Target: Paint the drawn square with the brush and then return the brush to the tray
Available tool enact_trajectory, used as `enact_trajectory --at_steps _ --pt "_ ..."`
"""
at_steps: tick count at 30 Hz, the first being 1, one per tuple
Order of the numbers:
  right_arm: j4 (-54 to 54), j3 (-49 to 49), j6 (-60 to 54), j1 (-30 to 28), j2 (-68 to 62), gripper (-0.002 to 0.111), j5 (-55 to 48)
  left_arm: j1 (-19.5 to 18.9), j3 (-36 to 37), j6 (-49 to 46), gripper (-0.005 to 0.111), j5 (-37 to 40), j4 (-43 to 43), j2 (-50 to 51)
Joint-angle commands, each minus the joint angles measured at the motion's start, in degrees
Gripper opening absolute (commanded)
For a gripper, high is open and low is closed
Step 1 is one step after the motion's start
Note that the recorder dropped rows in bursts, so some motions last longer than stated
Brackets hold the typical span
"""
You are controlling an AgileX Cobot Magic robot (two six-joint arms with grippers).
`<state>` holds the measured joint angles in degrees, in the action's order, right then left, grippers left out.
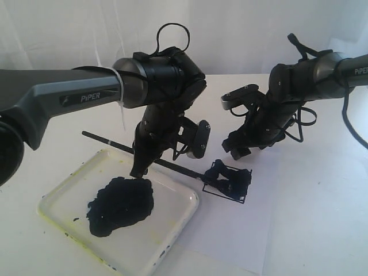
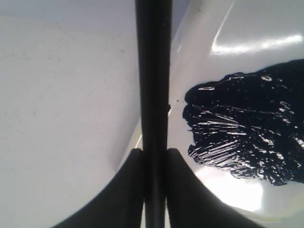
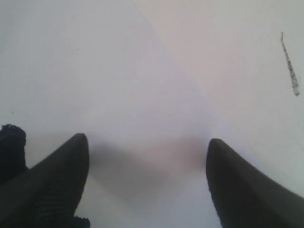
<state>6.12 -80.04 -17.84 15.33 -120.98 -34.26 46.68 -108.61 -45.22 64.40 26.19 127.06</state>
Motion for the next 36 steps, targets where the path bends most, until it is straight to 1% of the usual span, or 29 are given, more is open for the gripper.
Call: enact_trajectory --at_steps 1,14,17,23,27,32,36 --pt "-0.8 0.1 -0.4 0.0 -0.4 0.066 0.0 0.4 -0.1 0.3 0.0 5.6 -1.2 -0.4" --pt "-0.8 0.1 -0.4 0.0 -0.4 0.066 -0.1 0.4 0.1 0.0 0.0 5.6 -1.9 -2.7" --pt "-0.8 0.1 -0.4 0.0 -0.4 0.066 -0.1 0.2 2.1 0.0 0.0 5.6 -1.5 -3.0" --pt "-0.8 0.1 -0.4 0.0 -0.4 0.066 0.0 0.0 6.9 1.8 0.0 5.6 2.0 -4.3" --pt "-0.6 0.1 -0.4 0.0 -0.4 0.066 0.0 -0.9 7.0 1.7 0.0 4.3 -0.6 -5.0" --pt "-0.6 0.1 -0.4 0.0 -0.4 0.066 0.0 -0.9 7.0 1.9 0.0 3.3 -0.3 -5.1" --pt "-0.6 0.1 -0.4 0.0 -0.4 0.066 -0.1 -1.9 7.0 2.3 0.0 2.8 -0.3 -5.1"
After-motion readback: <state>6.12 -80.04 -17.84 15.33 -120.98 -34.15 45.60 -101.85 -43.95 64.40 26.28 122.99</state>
